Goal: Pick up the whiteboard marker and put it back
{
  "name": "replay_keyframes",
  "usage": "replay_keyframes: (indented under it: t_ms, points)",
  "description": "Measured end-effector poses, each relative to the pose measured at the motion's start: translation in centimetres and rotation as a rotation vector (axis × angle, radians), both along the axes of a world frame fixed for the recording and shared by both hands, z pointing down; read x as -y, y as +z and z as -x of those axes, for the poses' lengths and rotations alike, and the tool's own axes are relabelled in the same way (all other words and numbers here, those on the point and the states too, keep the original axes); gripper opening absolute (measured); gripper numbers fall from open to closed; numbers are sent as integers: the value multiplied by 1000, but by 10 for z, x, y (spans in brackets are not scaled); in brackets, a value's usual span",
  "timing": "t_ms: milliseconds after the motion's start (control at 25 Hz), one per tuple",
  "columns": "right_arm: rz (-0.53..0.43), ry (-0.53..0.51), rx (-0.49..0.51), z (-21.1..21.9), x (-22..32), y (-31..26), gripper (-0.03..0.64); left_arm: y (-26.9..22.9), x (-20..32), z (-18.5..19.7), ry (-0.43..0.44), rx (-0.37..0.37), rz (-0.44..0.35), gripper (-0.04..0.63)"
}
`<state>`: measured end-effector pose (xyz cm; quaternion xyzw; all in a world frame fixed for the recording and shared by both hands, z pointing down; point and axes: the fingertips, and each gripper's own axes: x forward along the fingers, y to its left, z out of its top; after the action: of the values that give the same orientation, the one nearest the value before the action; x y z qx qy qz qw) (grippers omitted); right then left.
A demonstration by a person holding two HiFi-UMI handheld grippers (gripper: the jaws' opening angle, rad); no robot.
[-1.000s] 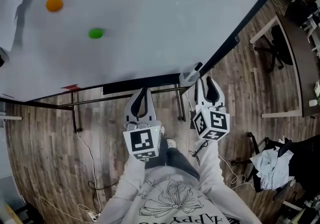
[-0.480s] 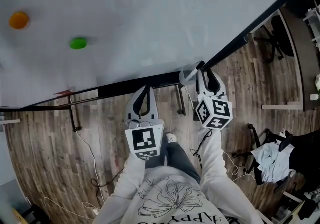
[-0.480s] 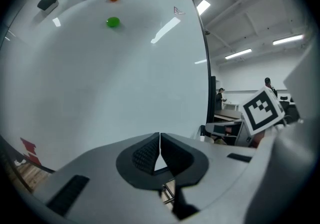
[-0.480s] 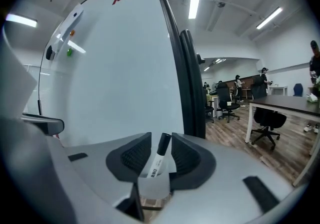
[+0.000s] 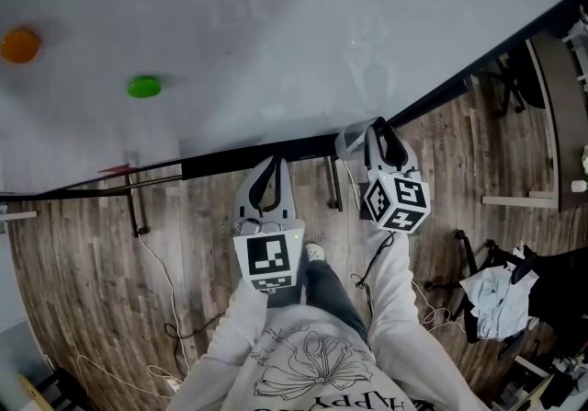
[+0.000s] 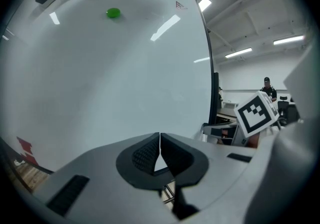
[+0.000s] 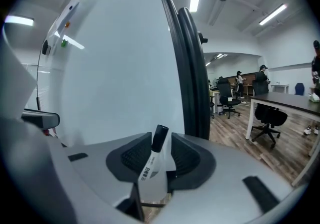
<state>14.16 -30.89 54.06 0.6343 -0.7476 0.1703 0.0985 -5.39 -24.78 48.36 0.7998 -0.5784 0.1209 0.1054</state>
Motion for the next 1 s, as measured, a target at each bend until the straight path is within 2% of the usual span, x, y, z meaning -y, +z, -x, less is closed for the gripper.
replay_keyframes:
  t_ms: [320,600,760,880,1000]
  points:
    - [15,-22,-27,8,9,5,103,7,2,9,-18,-2,17,8]
    - [19,-35,27,8,9,5,95,7,2,10,-30,-9,19,8]
    - [-23,-41,18,12,8,-6,63,6,2,10,-38,-10,18,8]
    - [-60,-59,-11,19,3,-21,62,1,2,10,-41,-21,11,8]
    - [-89,-60,3,22,-3,-37,61,-8,2,9,-41,-34,-5,8]
